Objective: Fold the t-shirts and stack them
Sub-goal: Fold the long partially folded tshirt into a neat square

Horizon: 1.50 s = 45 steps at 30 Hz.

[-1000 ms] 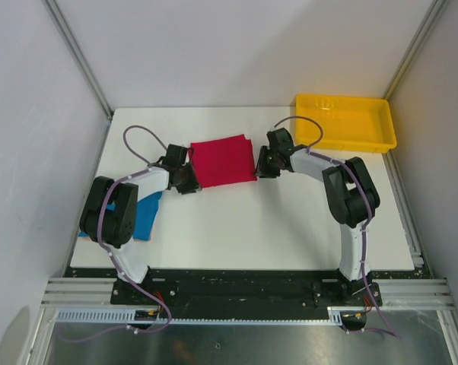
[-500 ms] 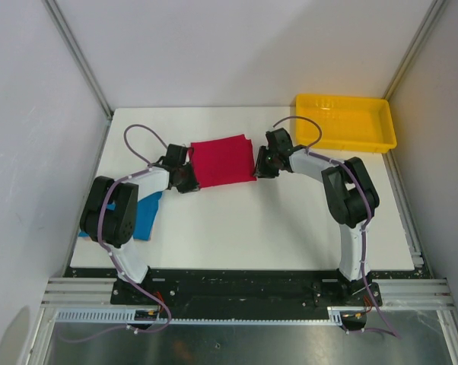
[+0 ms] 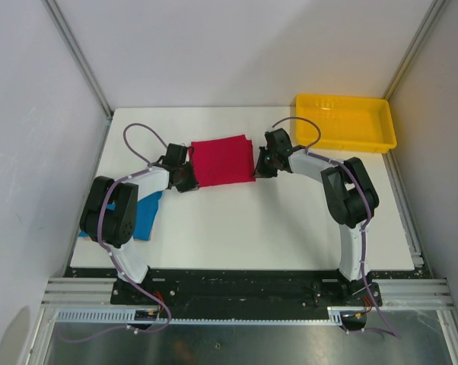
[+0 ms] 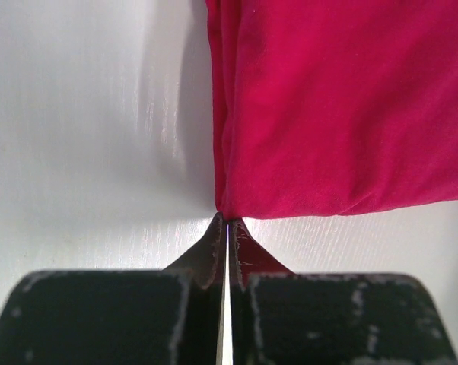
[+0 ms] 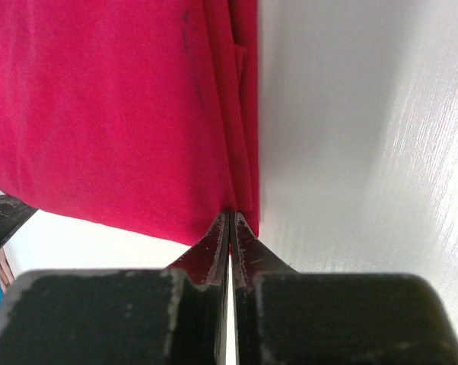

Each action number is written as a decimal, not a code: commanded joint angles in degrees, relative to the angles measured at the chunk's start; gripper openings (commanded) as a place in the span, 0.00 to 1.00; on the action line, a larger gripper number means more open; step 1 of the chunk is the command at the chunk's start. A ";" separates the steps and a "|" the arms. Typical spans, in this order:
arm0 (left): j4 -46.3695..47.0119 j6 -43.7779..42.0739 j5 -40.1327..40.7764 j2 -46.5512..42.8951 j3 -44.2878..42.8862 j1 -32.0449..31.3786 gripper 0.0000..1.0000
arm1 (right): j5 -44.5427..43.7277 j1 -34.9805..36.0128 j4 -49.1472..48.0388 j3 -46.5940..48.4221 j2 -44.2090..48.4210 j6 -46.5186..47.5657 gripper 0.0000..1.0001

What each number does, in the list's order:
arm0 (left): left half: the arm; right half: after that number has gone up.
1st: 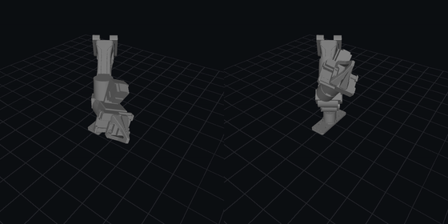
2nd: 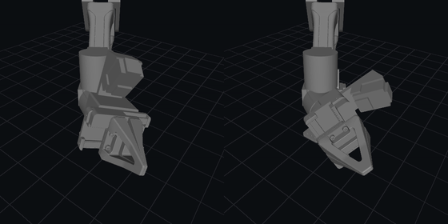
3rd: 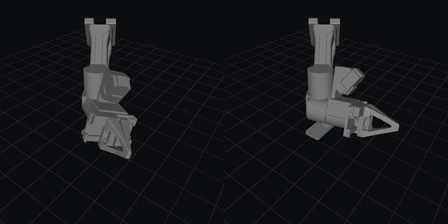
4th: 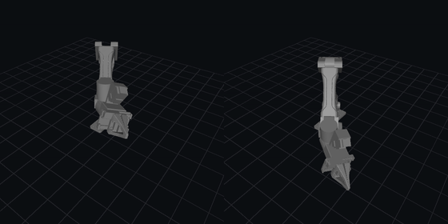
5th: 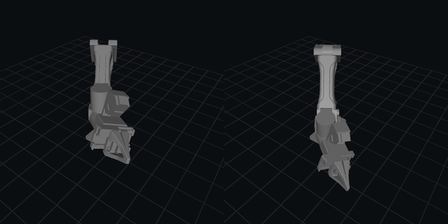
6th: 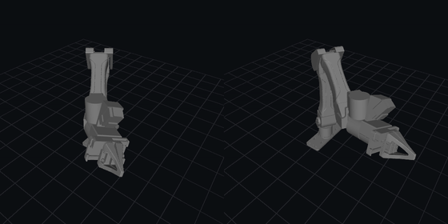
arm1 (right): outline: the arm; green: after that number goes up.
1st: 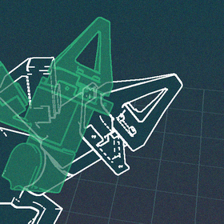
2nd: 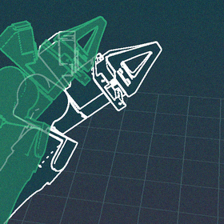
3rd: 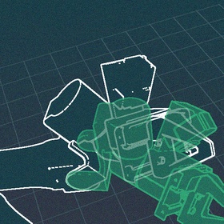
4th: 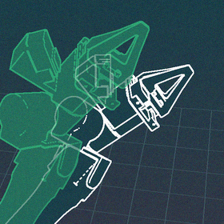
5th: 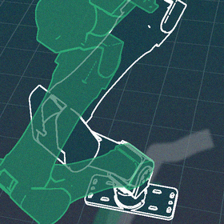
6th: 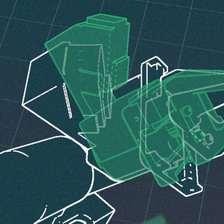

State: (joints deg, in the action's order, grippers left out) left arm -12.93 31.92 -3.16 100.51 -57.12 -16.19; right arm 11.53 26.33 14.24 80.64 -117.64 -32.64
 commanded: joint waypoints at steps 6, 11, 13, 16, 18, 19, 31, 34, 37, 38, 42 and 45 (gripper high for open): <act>1.25 -1.05 2.67 -3.28 0.26 -0.34 0.00 | -0.22 -0.12 -0.98 0.57 0.88 -0.51 0.00; -0.01 -0.86 4.89 -4.72 0.75 -0.27 0.00 | -2.07 -0.95 -0.04 0.61 2.27 0.23 0.00; -0.44 -0.97 5.61 -5.13 0.71 -0.34 0.00 | -2.95 -0.93 0.54 0.58 2.76 0.52 0.00; -0.98 -1.16 6.22 -5.32 0.74 -0.31 0.00 | -3.66 -0.99 1.15 0.57 2.77 0.67 0.00; -1.43 -1.20 6.65 -5.37 0.80 -0.33 0.00 | -3.85 -1.05 1.41 0.57 2.77 0.66 0.00; -1.63 -1.31 6.66 -5.35 0.83 -0.33 0.00 | -3.82 -1.03 1.54 0.57 2.77 0.65 0.00; -3.42 -1.32 4.73 -7.21 2.79 -1.40 0.00 | -4.70 -0.86 3.78 -0.93 4.49 0.37 0.00; -3.60 -0.80 2.87 -7.55 3.97 -1.97 0.00 | -4.91 -0.64 3.84 -2.43 5.30 0.15 0.00; -3.83 -0.59 0.47 -8.27 5.19 -2.62 0.00 | -5.22 -0.63 4.19 -4.40 6.53 0.14 0.00; -3.89 -0.52 -0.29 -8.60 5.54 -2.84 0.03 | -5.17 -0.64 4.25 -5.17 7.02 0.18 0.00; -4.23 -0.09 -4.19 -10.84 6.88 -3.21 0.29 | -5.36 -0.58 4.46 -8.03 8.95 0.17 0.00; -5.03 -0.54 -6.37 -14.38 7.17 -3.23 0.44 | -6.08 -0.97 5.09 -10.50 10.84 0.21 0.00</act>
State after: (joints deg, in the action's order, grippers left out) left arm -17.37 31.99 -5.34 92.47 -50.17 -19.00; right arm 7.66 25.71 17.41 72.64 -111.39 -32.77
